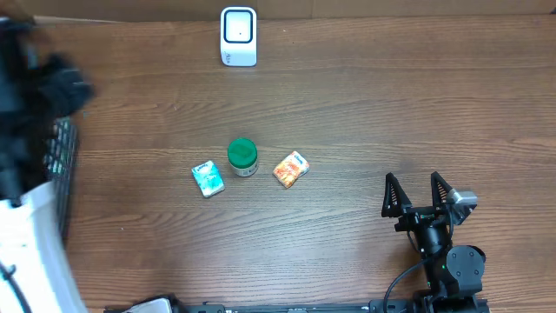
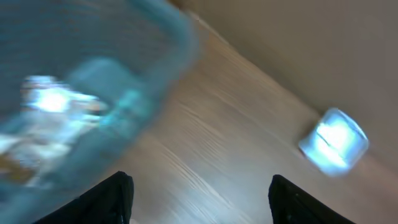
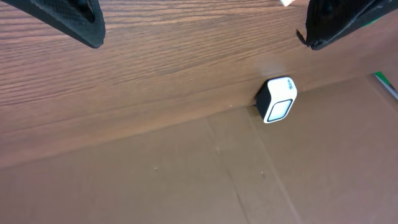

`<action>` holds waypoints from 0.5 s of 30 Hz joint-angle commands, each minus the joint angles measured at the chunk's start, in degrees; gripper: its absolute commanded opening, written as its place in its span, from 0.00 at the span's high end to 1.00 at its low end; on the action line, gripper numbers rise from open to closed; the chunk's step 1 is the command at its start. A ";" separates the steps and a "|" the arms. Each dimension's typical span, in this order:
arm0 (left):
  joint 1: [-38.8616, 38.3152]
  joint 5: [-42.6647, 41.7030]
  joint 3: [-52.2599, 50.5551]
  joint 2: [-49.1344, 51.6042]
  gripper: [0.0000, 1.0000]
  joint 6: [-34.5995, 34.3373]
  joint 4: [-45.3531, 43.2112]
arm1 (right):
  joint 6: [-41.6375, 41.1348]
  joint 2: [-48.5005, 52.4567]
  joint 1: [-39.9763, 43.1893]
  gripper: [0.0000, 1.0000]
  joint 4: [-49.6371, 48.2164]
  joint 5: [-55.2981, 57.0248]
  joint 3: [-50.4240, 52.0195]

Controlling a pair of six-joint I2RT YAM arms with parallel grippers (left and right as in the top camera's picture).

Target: Scan the item barcode

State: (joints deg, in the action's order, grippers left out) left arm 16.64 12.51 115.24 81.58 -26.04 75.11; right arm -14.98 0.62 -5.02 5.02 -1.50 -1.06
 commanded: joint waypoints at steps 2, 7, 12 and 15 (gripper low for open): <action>15.76 1.05 -0.59 1.64 0.23 1.09 -2.14 | 0.00 -0.39 -0.33 0.00 -0.37 -0.09 0.61; 28.24 1.22 -6.56 7.91 0.15 -0.35 -5.46 | 0.00 -0.39 -0.33 0.00 -0.37 -0.09 0.61; 34.14 3.04 -11.04 16.44 0.16 4.87 -5.14 | 0.00 -0.39 -0.33 0.00 -0.37 -0.09 0.61; 35.80 1.88 -12.50 19.76 0.15 6.58 -6.43 | 0.00 -0.39 -0.33 0.00 -0.37 -0.09 0.61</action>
State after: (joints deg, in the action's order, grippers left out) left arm 50.92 14.00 104.01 99.37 -22.98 69.30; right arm -14.98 0.62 -5.02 5.02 -1.48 -1.06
